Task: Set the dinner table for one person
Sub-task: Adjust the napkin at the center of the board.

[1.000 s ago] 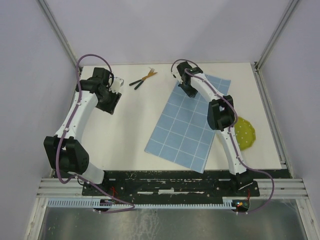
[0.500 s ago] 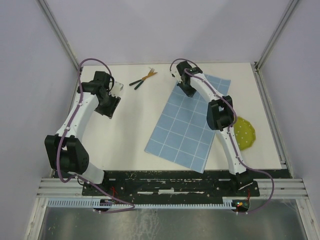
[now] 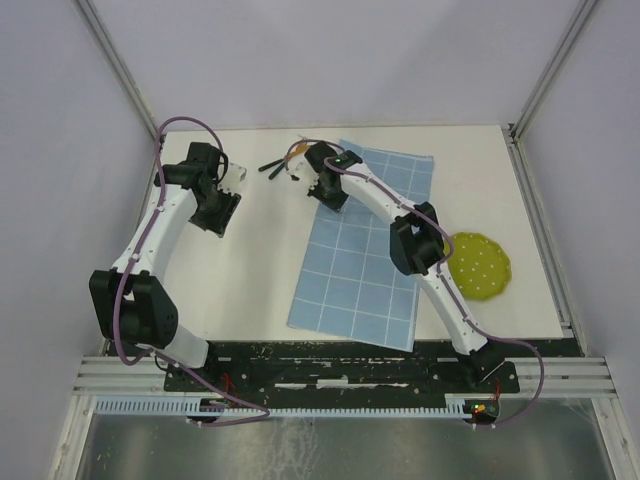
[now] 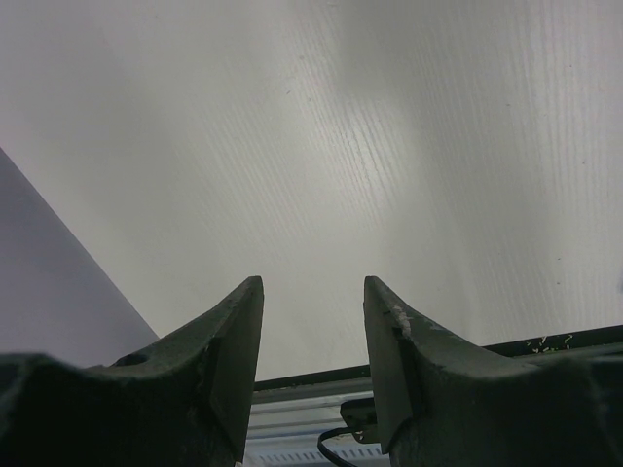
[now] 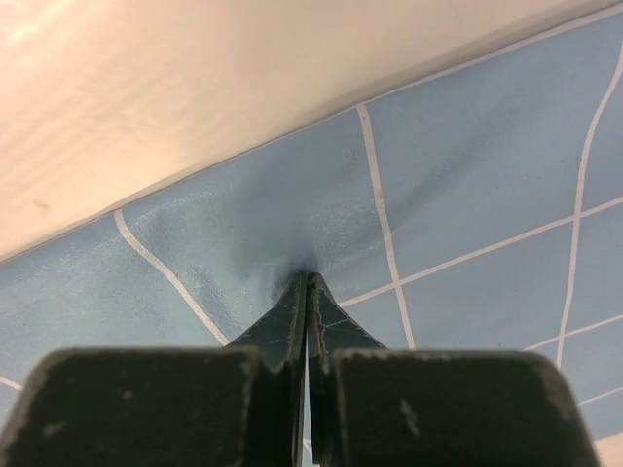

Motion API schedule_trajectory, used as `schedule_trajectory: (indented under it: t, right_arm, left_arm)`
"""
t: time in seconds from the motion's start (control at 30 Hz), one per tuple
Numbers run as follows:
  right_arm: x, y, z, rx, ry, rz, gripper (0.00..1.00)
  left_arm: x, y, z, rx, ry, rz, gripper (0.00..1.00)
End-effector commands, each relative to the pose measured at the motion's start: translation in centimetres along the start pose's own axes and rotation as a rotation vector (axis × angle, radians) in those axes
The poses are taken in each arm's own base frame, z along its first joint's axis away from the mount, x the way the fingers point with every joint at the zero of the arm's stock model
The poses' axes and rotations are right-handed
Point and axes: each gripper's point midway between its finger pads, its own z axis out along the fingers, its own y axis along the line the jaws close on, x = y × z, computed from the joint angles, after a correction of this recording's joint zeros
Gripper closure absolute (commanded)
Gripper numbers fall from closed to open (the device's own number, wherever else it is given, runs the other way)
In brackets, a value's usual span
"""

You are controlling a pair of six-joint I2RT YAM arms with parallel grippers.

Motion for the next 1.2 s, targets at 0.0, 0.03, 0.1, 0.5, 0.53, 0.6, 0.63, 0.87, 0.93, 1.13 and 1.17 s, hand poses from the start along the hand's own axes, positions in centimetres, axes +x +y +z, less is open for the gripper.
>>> schedule_trajectory:
  t: [0.0, 0.03, 0.1, 0.5, 0.53, 0.6, 0.63, 0.87, 0.93, 1.13, 1.17]
  right_arm:
    - [-0.2, 5.4, 1.0, -0.177, 0.002, -0.037, 0.99]
    - [-0.3, 5.7, 0.9, -0.175, 0.001, -0.042, 0.98]
    - [-0.7, 5.6, 0.5, -0.161, -0.018, -0.034, 0.98]
    - [-2.3, -1.5, -6.8, 0.078, -0.146, 0.112, 0.98]
    - [-1.8, -2.5, -7.0, 0.099, -0.145, 0.131, 0.98]
    - [-0.5, -4.9, -7.1, 0.144, -0.123, 0.17, 0.98]
    - [0.2, -6.0, -6.9, 0.156, -0.108, 0.192, 0.98]
    - [4.7, -10.8, -6.4, 0.187, -0.026, 0.337, 0.98]
    - [6.0, -10.9, -6.0, 0.186, 0.017, 0.333, 0.98]
    - [8.7, -11.0, -5.3, 0.16, 0.07, 0.365, 0.98]
    - [9.2, -11.0, -5.3, 0.158, 0.079, 0.364, 0.98]
  left_arm:
    - [-1.6, 0.8, -0.9, -0.022, -0.065, 0.023, 0.48]
    - [-1.6, 0.8, -0.9, -0.019, -0.064, 0.023, 0.48]
    - [-1.8, 0.8, -0.8, -0.015, -0.066, 0.021, 0.47]
    - [-3.8, 0.9, -1.5, -0.002, -0.118, 0.018, 0.48]
    - [-3.9, 1.0, -1.7, -0.002, -0.125, 0.017, 0.48]
    - [-4.2, 1.1, -1.9, -0.004, -0.134, 0.017, 0.47]
    - [-4.3, 1.1, -2.0, -0.004, -0.137, 0.016, 0.47]
    - [-3.6, 1.2, -2.6, -0.021, -0.139, 0.018, 0.47]
    - [-3.6, 1.2, -2.8, -0.024, -0.143, 0.022, 0.48]
    - [-3.7, 1.3, -2.9, -0.026, -0.151, 0.019, 0.48]
    - [-3.7, 1.2, -2.9, -0.021, -0.153, 0.016, 0.47]
